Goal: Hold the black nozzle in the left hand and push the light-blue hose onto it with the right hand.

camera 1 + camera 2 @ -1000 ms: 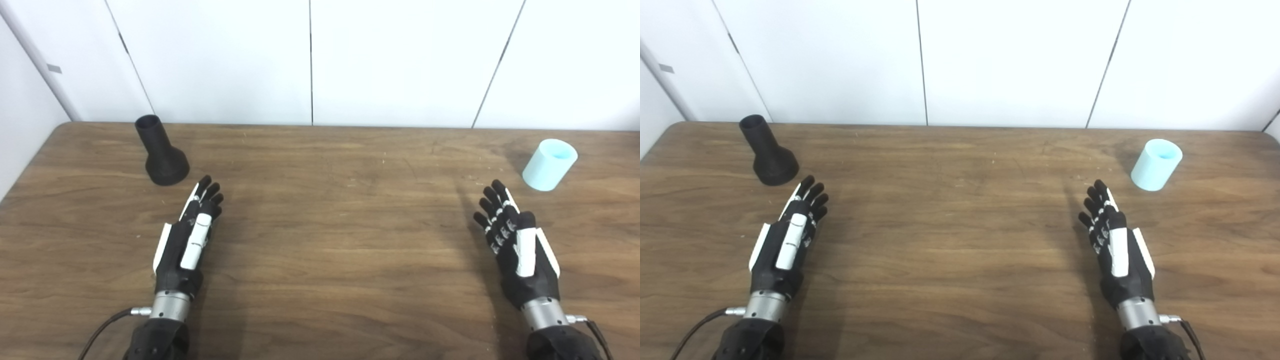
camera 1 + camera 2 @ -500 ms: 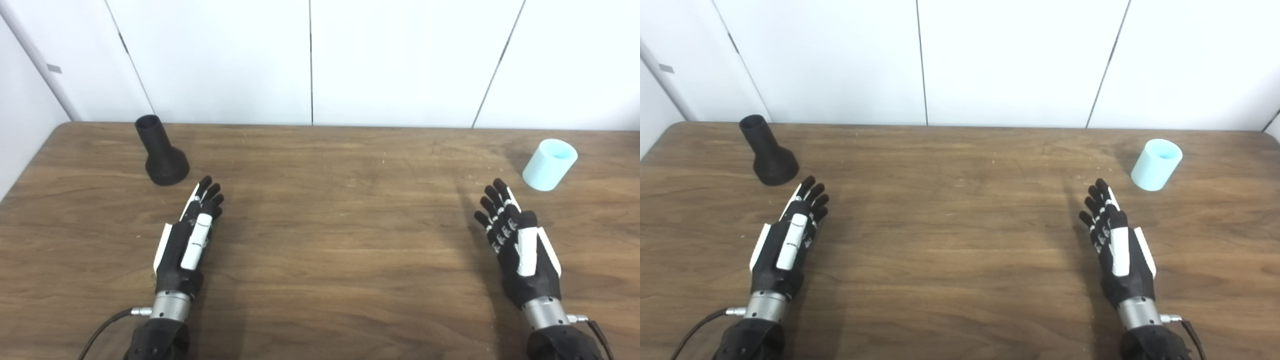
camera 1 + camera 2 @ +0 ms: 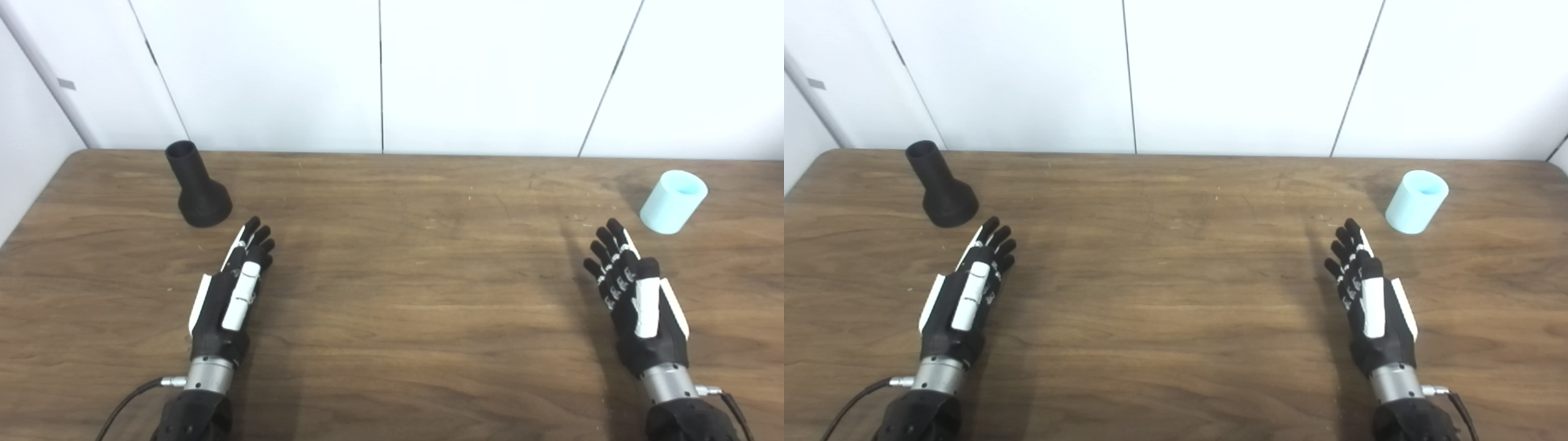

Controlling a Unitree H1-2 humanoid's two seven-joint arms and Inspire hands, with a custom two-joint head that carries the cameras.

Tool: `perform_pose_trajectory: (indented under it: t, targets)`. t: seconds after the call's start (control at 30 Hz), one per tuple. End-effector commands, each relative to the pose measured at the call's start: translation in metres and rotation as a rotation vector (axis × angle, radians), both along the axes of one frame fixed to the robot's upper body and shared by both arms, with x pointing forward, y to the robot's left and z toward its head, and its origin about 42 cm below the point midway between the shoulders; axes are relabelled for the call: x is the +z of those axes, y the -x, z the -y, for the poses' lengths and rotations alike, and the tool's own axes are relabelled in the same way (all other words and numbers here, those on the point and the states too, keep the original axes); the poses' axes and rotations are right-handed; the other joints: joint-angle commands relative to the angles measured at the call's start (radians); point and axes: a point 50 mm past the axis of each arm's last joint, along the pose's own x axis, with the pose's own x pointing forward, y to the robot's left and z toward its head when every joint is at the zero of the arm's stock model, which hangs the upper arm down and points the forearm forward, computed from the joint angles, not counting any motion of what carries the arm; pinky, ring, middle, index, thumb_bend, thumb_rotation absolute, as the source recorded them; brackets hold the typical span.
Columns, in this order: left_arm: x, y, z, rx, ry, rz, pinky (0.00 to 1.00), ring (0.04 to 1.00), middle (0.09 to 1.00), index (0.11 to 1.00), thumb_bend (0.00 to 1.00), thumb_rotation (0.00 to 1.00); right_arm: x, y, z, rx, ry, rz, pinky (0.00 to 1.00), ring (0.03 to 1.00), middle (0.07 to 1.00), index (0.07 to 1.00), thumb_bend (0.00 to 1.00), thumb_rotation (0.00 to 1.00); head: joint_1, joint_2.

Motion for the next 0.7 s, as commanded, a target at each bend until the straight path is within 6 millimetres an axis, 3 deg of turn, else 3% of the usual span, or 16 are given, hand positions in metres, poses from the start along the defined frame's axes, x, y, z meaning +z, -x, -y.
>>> perform_pose_trajectory:
  t: [0.0,0.5,0.67]
  targets:
    - [0.013,-0.002,0.004,-0.007,-0.005,0.067,0.96,0.943,0.944,0.916,0.49,0.8,0.012,-0.003,0.003,0.01,0.007,0.059,0.95,0.989,0.982,1.0,0.61,1.0,0.021,-0.01]
    - [-0.004,-0.002,0.027,-0.021,0.009,0.069,0.99,0.954,0.947,0.921,0.47,0.78,-0.016,-0.002,0.032,0.02,0.005,0.037,0.91,0.986,0.971,1.0,0.58,1.0,0.196,-0.138]
    - [-0.01,-0.004,0.033,-0.031,0.018,0.07,0.99,0.966,0.957,0.927,0.46,0.77,-0.018,0.0,0.036,0.029,0.0,0.032,0.91,0.987,0.98,1.0,0.64,1.0,0.229,-0.172]
